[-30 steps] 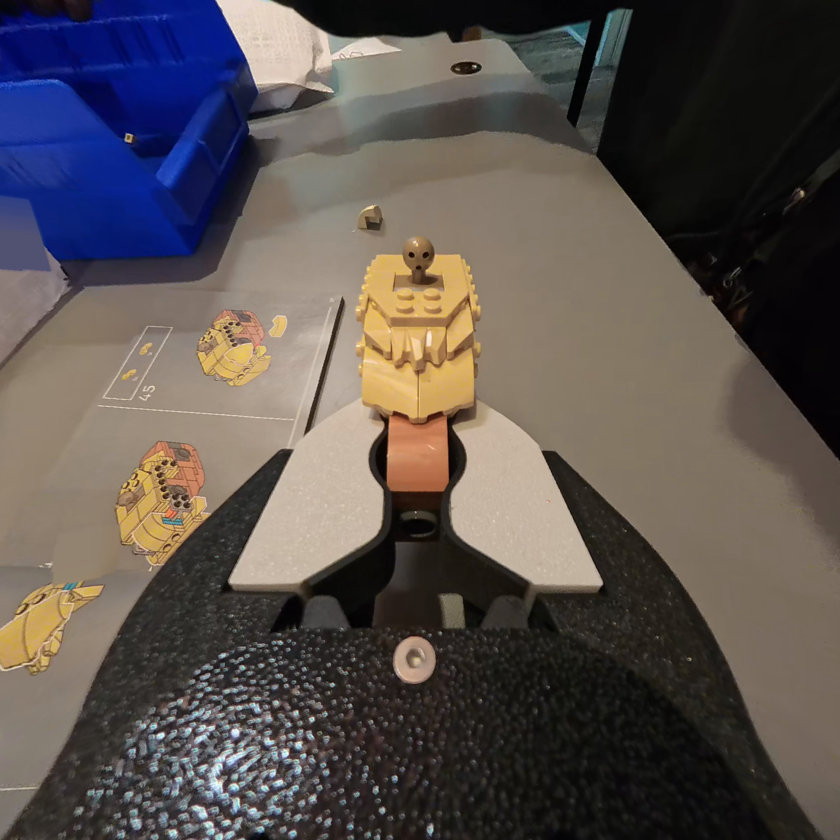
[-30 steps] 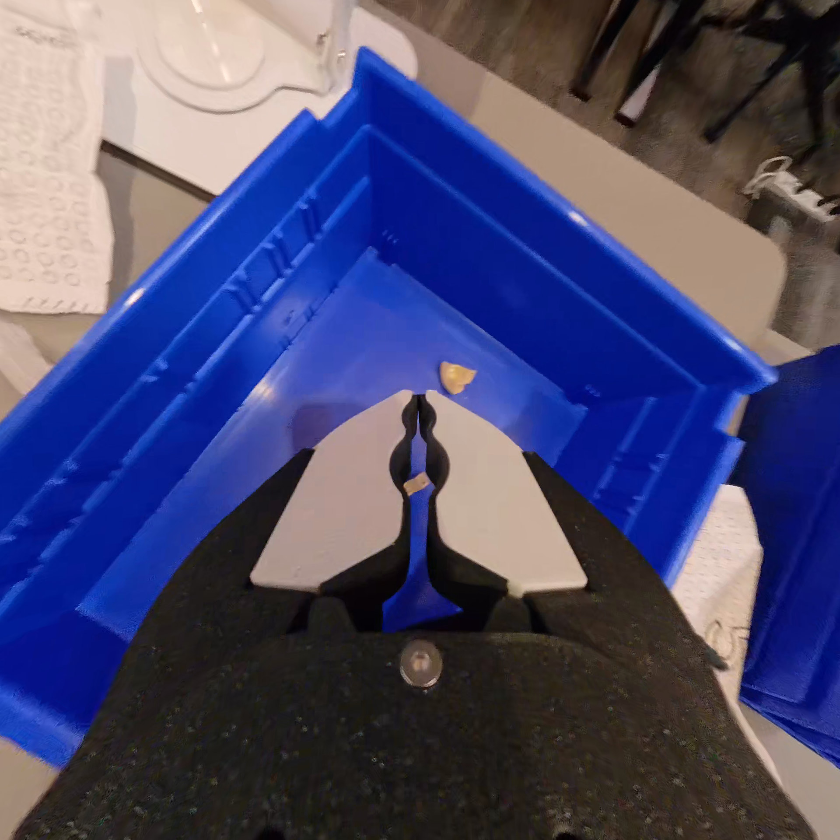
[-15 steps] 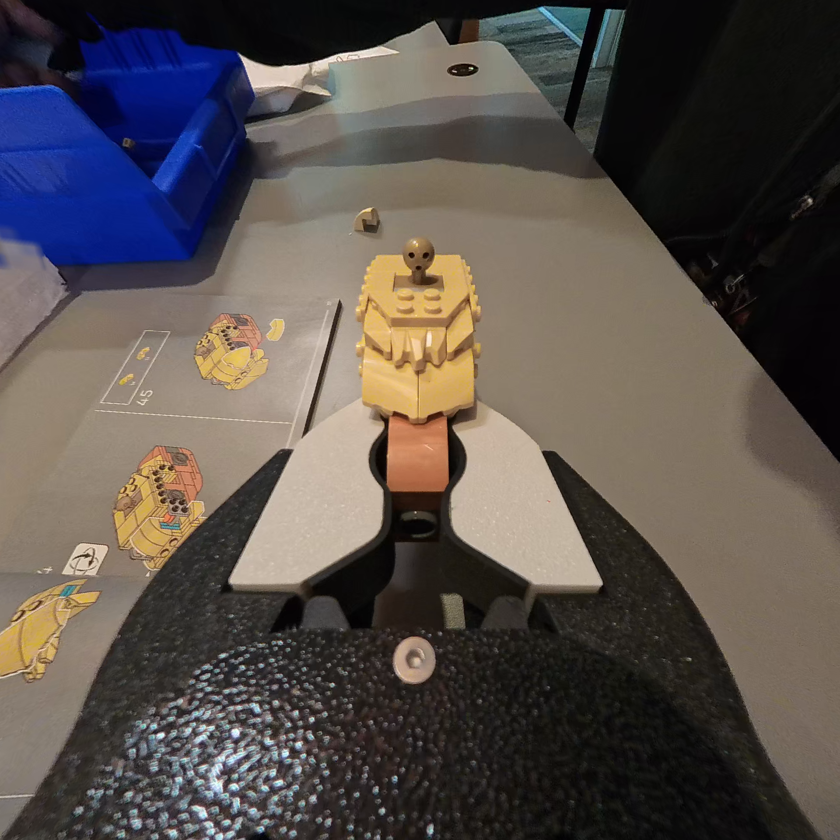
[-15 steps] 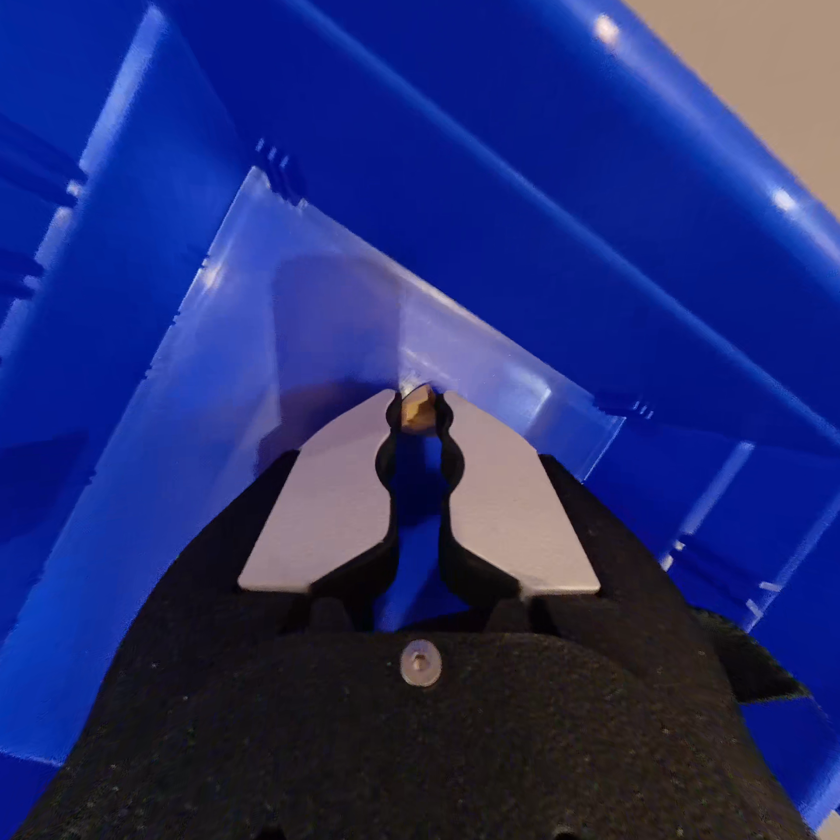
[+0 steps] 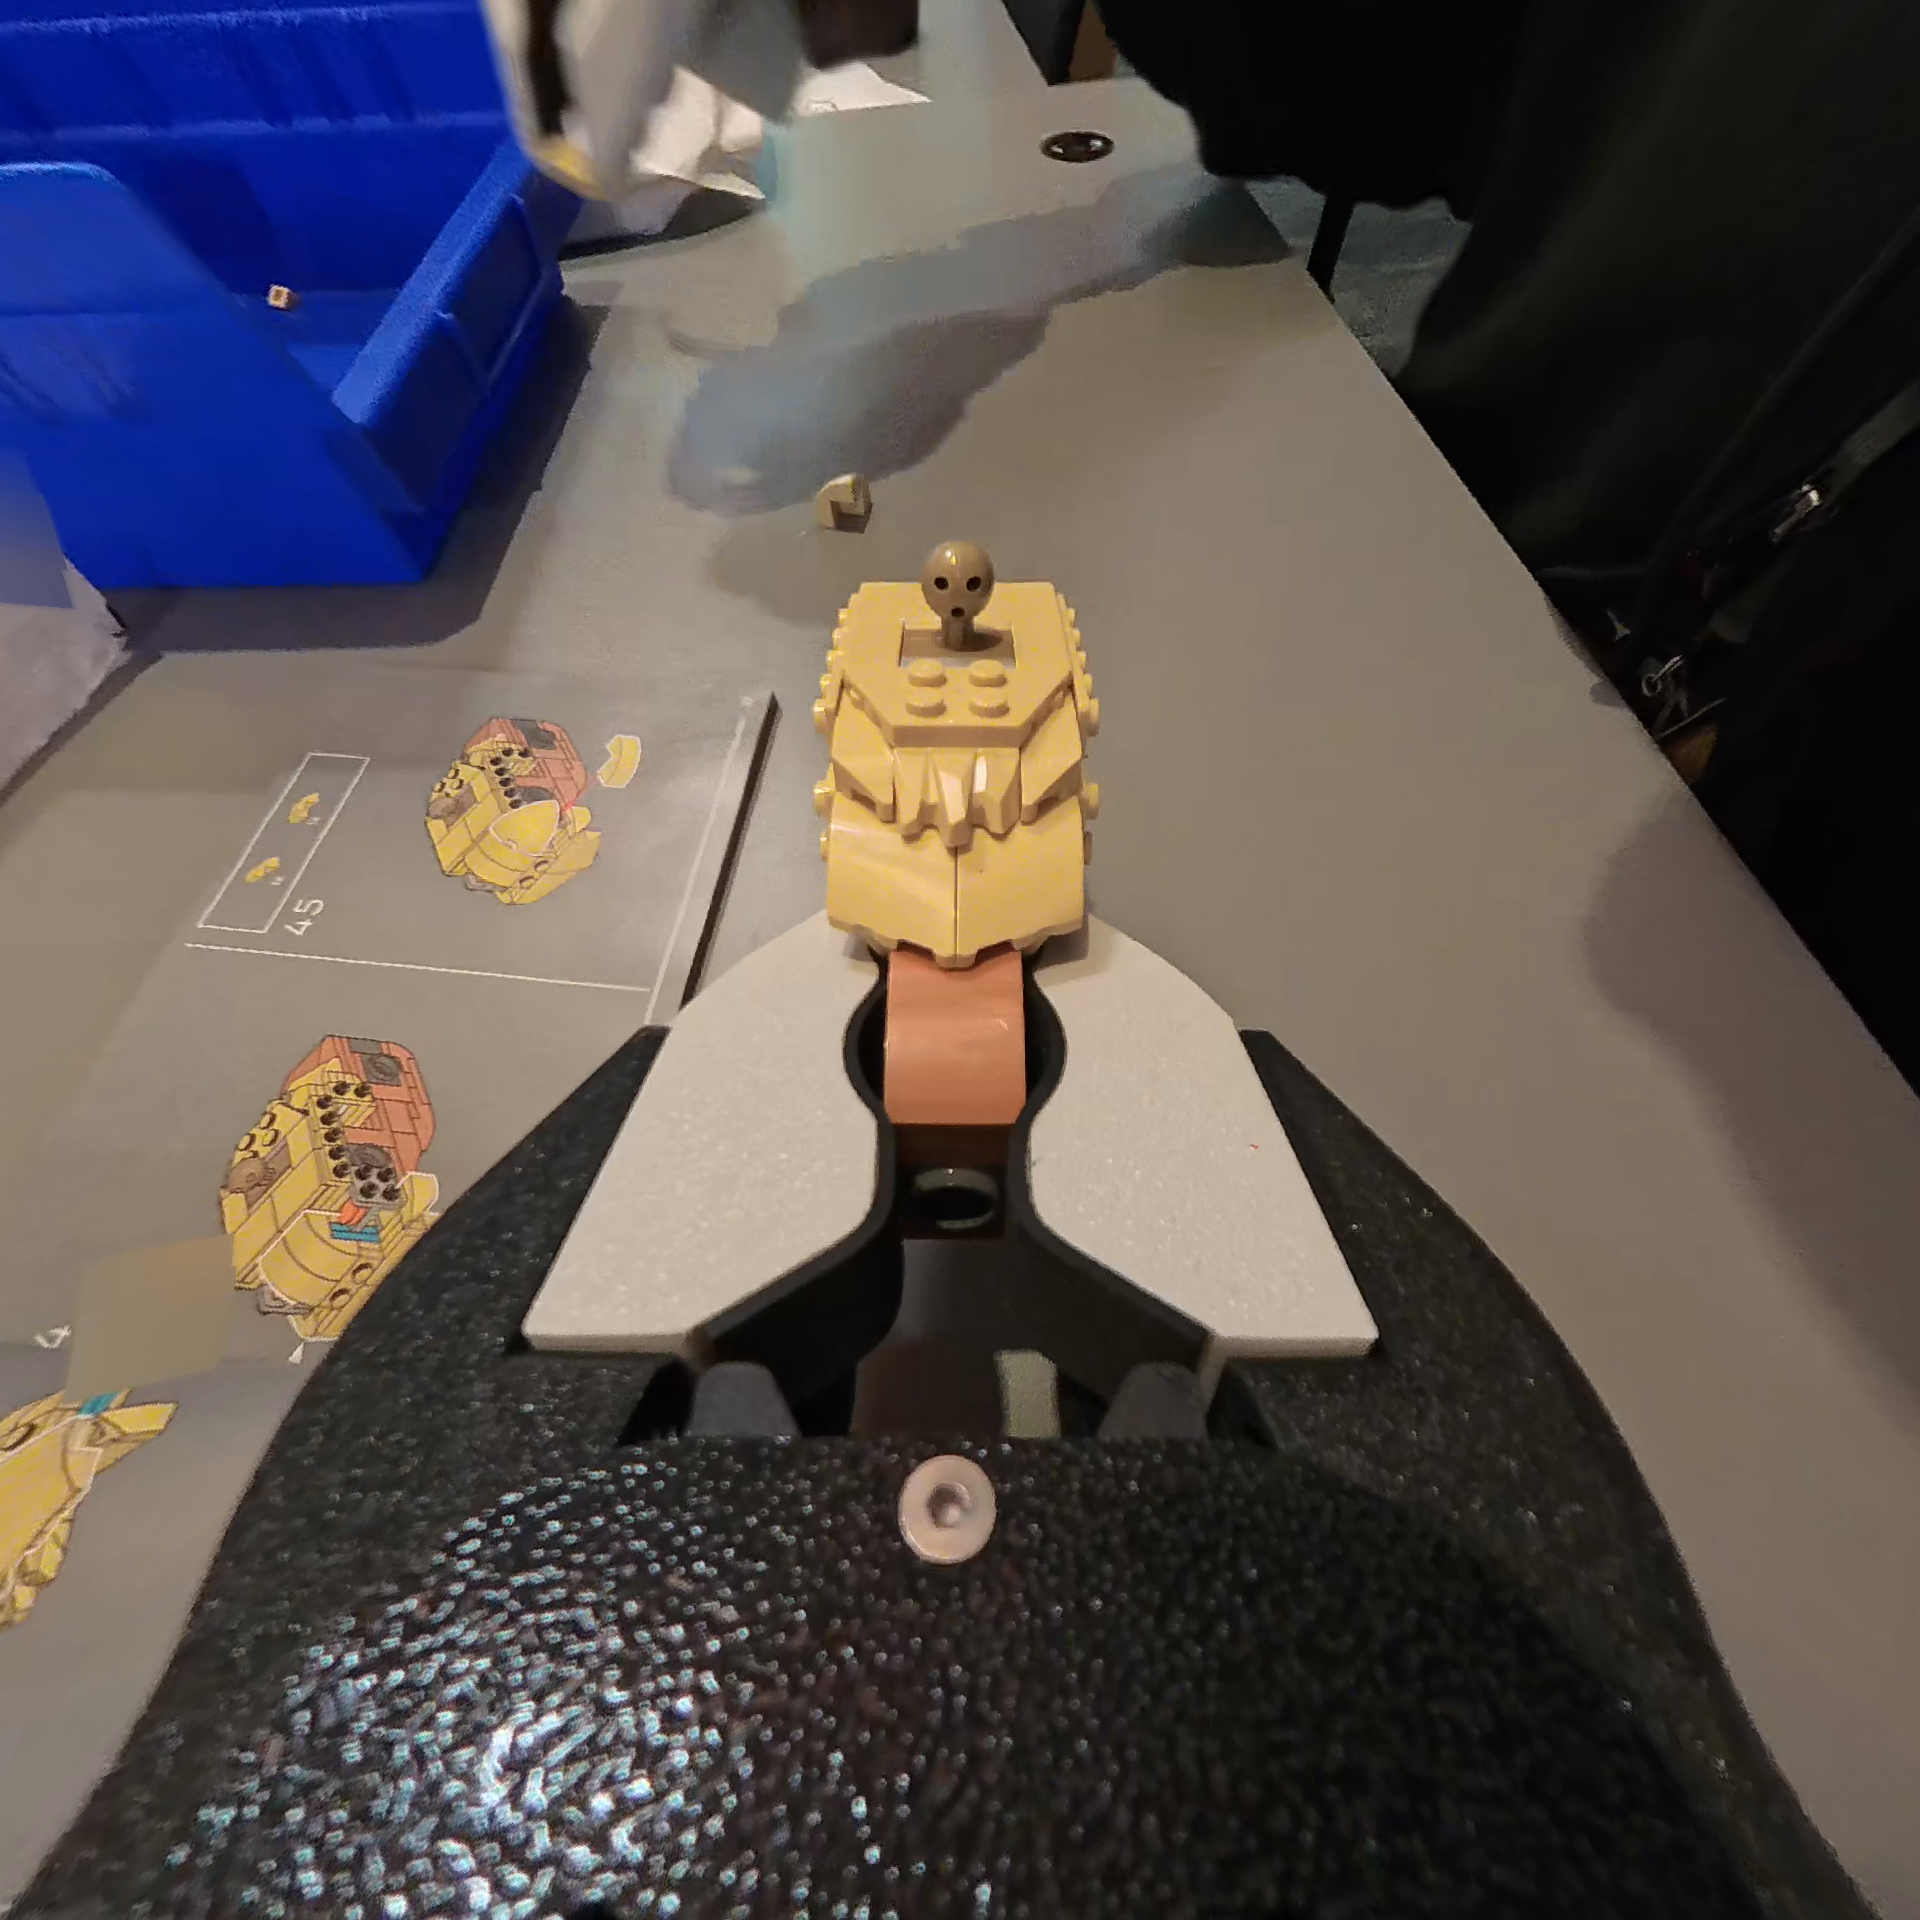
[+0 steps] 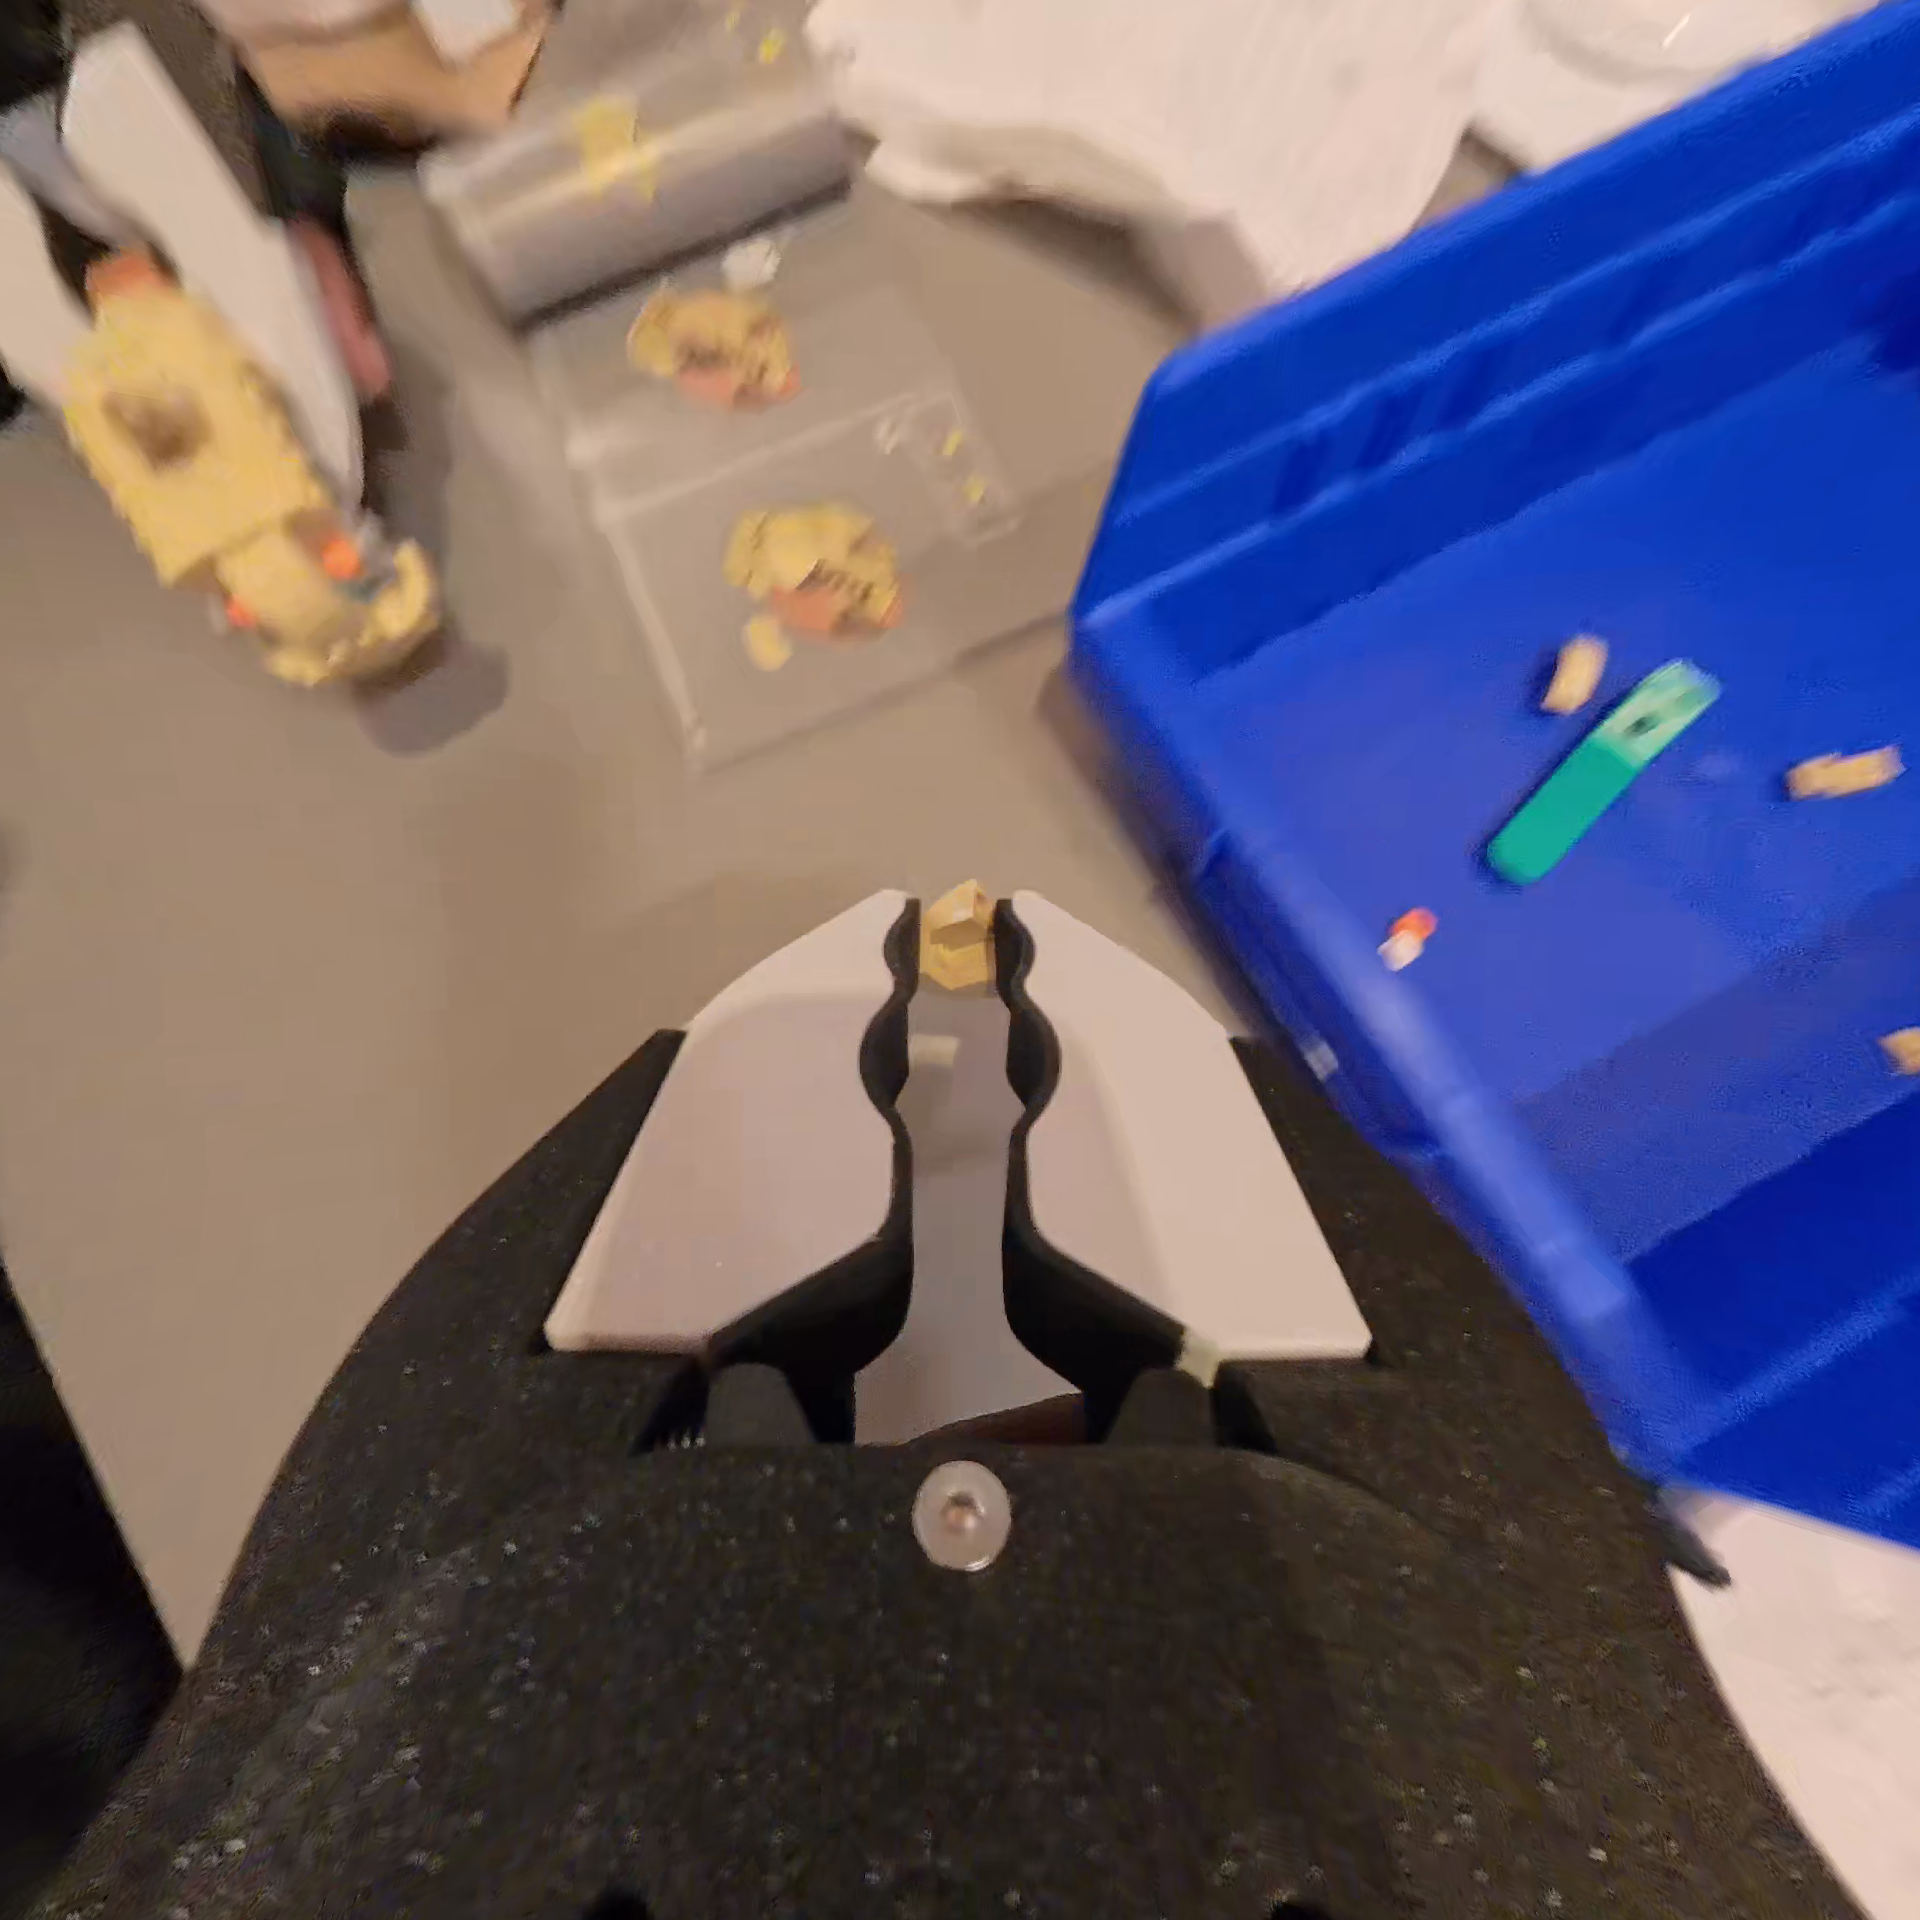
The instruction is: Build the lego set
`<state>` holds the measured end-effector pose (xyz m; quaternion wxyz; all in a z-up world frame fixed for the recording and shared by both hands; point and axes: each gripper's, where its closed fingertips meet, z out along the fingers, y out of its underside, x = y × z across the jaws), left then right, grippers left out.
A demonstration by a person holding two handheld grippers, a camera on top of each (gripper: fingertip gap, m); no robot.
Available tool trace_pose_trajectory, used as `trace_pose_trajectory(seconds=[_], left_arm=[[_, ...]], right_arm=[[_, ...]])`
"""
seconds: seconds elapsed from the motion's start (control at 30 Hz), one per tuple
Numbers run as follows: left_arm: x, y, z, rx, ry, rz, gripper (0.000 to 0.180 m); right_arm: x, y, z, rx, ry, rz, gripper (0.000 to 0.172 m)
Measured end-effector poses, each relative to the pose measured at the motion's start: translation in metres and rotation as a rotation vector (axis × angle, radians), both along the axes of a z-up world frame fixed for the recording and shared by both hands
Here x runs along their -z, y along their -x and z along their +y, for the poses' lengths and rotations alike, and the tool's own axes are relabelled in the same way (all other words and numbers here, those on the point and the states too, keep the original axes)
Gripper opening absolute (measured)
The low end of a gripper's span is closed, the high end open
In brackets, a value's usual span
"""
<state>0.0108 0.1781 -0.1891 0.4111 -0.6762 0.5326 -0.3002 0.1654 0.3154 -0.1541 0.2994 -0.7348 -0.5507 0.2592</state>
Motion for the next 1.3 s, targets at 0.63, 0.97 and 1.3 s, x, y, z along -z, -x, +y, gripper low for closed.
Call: trace_pose_trajectory(seconds=[0.63, 0.97, 1.3], left_arm=[[0.021, -0.021, 0.007, -0.057, 0.024, 0.142, 0.018], [0.037, -0.019, 0.001, -0.044, 0.015, 0.261, 0.018], [0.037, -0.015, 0.000, -0.059, 0.040, 0.264, 0.019]], right_arm=[[0.067, -0.022, -0.054, -0.018, 0.036, -0.040, 0.035], [0.062, -0.029, -0.059, 0.015, -0.044, 0.017, 0.034], [0.072, -0.020, -0.058, -0.003, -0.078, -0.065, 0.027]])
